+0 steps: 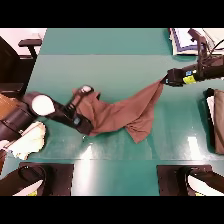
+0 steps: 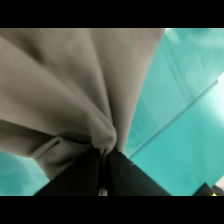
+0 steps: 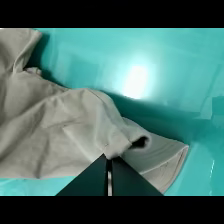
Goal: Fold the shirts.
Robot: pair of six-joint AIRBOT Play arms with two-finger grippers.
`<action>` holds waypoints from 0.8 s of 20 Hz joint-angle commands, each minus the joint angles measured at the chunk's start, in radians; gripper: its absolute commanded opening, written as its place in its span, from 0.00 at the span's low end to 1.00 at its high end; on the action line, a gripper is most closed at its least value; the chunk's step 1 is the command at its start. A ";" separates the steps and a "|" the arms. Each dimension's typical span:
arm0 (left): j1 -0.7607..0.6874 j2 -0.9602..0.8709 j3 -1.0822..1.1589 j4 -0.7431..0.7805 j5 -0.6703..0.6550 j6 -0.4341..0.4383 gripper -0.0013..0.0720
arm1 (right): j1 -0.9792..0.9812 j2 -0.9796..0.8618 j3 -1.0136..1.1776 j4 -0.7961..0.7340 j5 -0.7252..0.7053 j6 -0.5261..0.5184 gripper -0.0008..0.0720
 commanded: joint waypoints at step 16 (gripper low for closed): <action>0.608 -0.171 0.113 0.039 0.036 0.057 0.78 | 0.007 -0.006 -0.029 0.000 -0.033 -0.002 0.04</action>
